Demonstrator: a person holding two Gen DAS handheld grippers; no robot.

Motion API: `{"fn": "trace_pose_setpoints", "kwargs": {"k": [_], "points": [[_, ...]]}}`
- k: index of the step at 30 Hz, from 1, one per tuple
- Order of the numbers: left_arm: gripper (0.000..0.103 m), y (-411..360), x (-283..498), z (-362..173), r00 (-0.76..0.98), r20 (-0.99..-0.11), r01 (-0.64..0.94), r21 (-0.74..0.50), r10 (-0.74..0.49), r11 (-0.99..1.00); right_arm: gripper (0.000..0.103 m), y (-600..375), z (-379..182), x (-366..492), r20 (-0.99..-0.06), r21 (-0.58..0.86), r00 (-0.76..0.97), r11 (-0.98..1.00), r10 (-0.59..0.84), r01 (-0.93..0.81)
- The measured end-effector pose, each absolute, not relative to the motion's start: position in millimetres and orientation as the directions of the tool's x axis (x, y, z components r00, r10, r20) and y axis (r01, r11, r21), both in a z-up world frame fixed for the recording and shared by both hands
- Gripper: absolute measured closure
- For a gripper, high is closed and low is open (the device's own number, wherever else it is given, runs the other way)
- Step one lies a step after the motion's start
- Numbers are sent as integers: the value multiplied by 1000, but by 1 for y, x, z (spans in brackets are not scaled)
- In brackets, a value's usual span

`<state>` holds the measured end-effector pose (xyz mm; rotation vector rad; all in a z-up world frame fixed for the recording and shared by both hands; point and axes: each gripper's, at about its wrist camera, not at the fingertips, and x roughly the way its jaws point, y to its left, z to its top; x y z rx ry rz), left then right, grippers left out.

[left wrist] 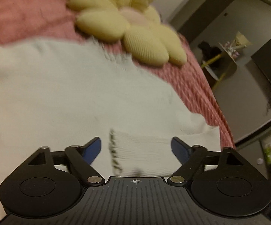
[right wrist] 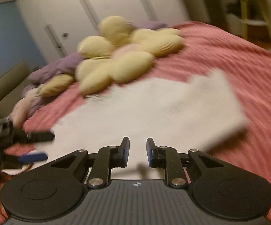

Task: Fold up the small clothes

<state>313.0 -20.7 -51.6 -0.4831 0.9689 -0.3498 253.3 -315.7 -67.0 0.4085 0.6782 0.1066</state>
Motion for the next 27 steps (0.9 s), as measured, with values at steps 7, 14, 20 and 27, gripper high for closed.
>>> {"fn": "trace_pose_setpoints", "kwargs": {"k": [7,14,20,27], "points": [[56,-29,336,-96,432,-734,-31,-594,-525,804,84,-350,-86,217,-611,429,767,897,196,112],[58,-25,332,-87,433,-772,-44,-533,-465,845,82,-355,-93,208,-605,473,765,873,221,122],[55,-20,333,-99,403,-734,-62,-618,-547,784,79,-351,-91,205,-601,477,767,871,225,118],[91,-36,346,-100,405,-739,-51,-607,-539,793,79,-345,-90,201,-607,471,765,873,217,126]]}}
